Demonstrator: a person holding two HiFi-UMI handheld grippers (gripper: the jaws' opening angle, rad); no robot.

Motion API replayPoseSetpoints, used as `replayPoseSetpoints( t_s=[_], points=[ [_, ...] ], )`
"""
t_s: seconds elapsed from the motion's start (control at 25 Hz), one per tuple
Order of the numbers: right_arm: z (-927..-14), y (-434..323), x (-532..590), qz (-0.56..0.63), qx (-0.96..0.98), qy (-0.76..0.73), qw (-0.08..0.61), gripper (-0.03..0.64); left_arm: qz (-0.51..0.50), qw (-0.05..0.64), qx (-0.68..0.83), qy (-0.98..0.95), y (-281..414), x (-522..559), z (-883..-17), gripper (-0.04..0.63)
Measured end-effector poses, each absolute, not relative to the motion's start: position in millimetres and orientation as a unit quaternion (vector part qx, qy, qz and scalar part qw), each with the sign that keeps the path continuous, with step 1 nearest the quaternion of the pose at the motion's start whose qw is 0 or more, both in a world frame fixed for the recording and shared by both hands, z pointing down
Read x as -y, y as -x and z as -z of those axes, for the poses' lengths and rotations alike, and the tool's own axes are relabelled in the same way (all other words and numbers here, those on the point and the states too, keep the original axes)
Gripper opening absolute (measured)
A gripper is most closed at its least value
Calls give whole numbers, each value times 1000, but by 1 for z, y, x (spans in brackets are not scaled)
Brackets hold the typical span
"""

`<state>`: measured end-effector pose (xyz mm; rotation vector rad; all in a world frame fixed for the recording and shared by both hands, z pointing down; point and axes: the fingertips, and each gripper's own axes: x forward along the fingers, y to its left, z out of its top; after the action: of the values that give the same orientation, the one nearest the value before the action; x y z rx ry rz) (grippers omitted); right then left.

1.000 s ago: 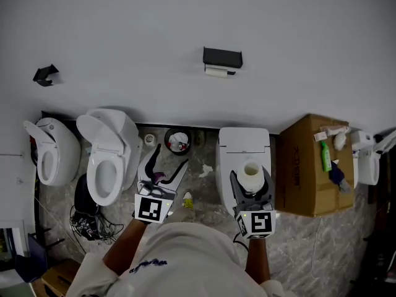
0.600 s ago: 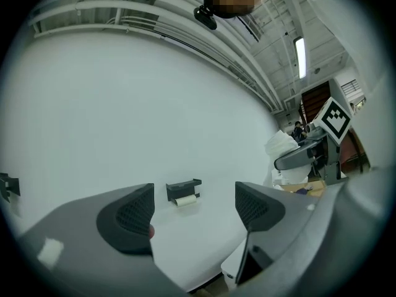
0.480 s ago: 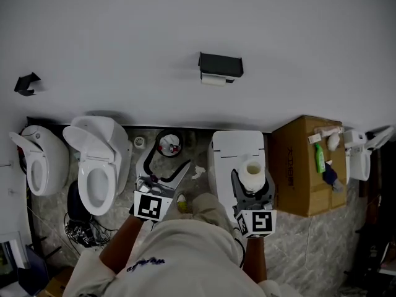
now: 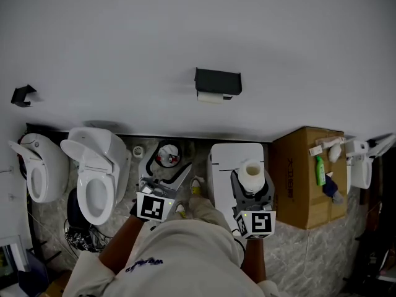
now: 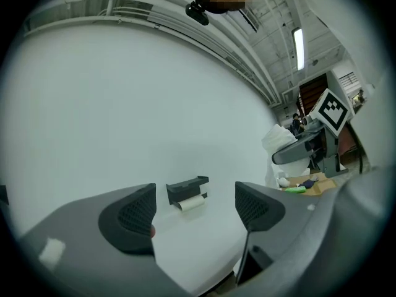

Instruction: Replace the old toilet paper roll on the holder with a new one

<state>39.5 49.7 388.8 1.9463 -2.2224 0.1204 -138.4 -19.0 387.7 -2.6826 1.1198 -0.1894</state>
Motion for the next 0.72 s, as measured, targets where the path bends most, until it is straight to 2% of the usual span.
replayPoseSetpoints(
  t_s=[0.72],
  points=[
    [-395,-91,38,-45,754,-650,82,307,99,122,-367,917,65,100,-415,394]
  ],
)
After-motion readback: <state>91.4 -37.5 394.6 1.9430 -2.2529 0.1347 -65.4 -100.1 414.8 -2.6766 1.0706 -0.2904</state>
